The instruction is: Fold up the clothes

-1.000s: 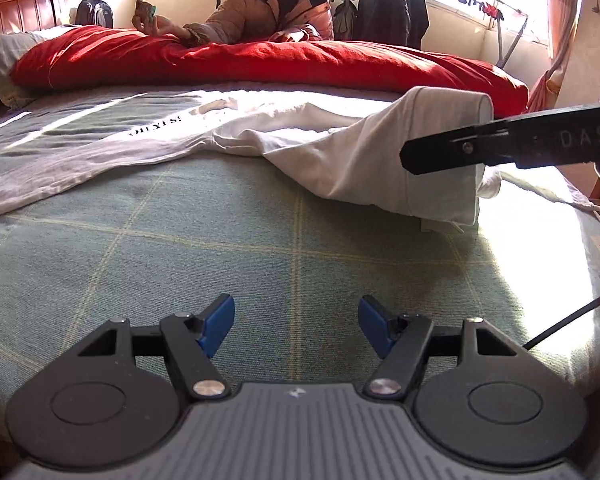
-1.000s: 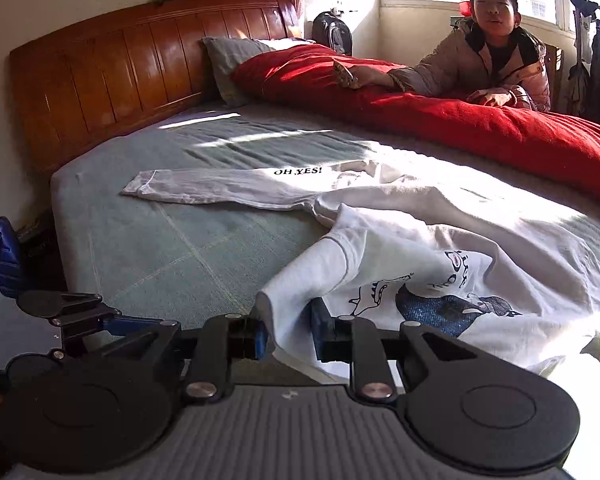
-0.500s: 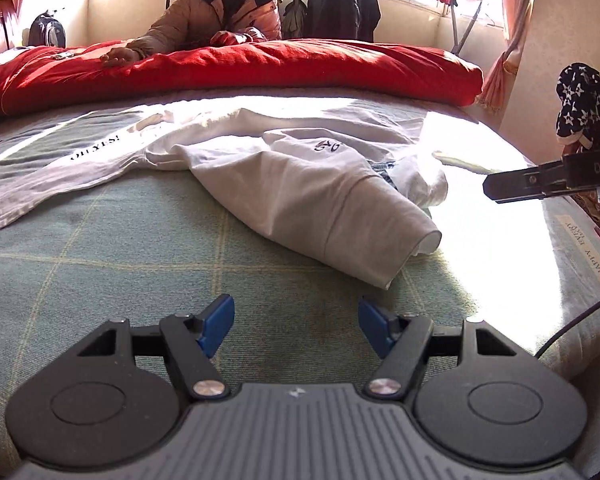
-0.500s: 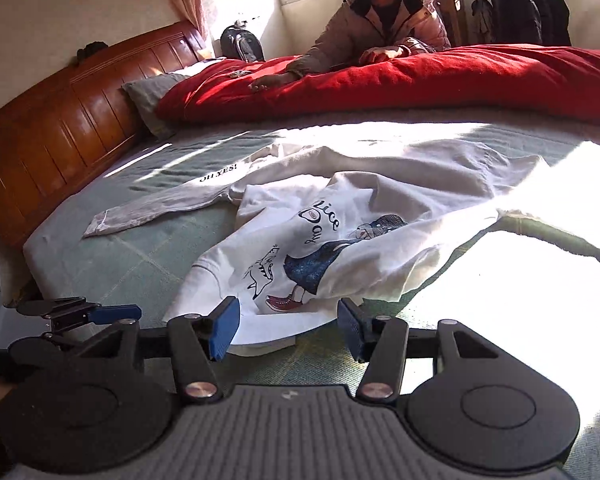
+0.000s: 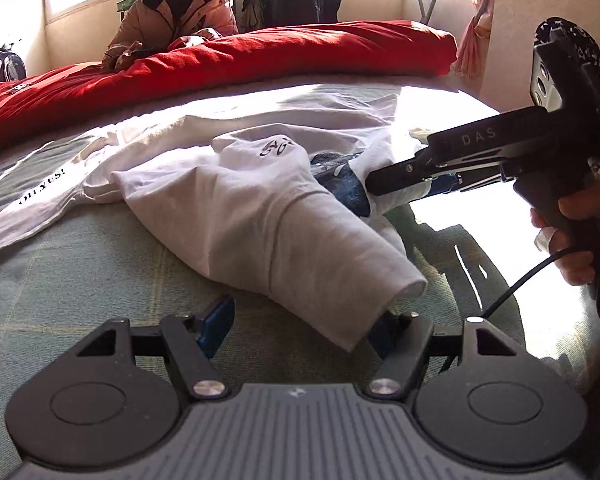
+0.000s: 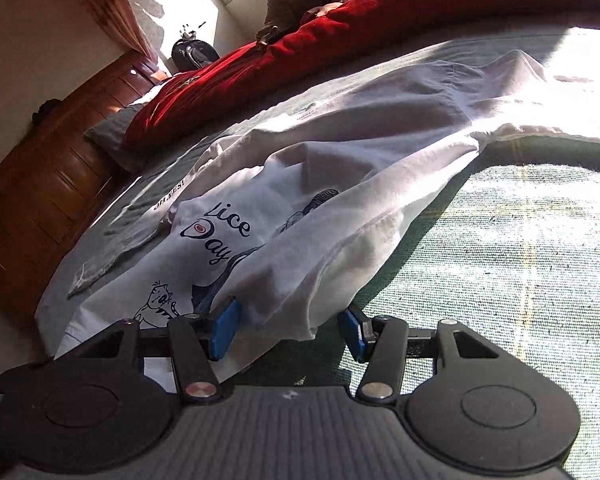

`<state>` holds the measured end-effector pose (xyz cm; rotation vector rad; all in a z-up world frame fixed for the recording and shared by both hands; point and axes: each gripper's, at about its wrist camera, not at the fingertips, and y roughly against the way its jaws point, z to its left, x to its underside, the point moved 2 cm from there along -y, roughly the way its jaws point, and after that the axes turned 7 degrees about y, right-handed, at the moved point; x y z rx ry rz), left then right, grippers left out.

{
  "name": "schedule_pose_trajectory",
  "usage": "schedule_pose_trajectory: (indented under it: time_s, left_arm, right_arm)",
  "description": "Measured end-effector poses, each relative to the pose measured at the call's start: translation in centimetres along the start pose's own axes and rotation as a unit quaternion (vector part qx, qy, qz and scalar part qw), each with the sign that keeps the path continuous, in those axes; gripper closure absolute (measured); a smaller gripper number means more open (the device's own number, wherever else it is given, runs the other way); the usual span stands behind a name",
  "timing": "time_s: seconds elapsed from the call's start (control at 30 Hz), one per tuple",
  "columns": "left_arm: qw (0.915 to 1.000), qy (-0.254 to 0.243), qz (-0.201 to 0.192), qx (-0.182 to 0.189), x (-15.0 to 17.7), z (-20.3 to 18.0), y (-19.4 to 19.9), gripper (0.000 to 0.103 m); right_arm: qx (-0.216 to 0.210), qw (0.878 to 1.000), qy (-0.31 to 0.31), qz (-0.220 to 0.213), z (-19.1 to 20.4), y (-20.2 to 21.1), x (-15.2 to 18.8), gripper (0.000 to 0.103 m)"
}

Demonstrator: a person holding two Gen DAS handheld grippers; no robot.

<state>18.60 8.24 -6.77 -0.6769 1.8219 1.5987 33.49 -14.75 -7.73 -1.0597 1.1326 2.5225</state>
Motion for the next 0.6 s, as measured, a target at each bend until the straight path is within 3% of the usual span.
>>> schedule_pose_trajectory:
  time_s: [0.17,0.37,0.6]
  left_arm:
    - [0.9992,0.0,-0.027,-0.028,-3.4,2.0,-1.9,0.03]
    - [0.9963,0.001,-0.06,-0.062,-7.4,4.4,-4.1,0.03]
    - [0.9976,0.029,-0.039,-0.051,-7.4,7.1,-7.1,0.029]
  right_arm:
    - [-0.028,0.998,0.038,-0.032,1.3,0.5,-3.3,0.043]
    - [-0.021,0.996,0.061,-0.064,1.5,1.1,-7.6,0.041]
    - [-0.007,0.999,0.043,-0.019,-0.7,0.1,-4.4,0.033]
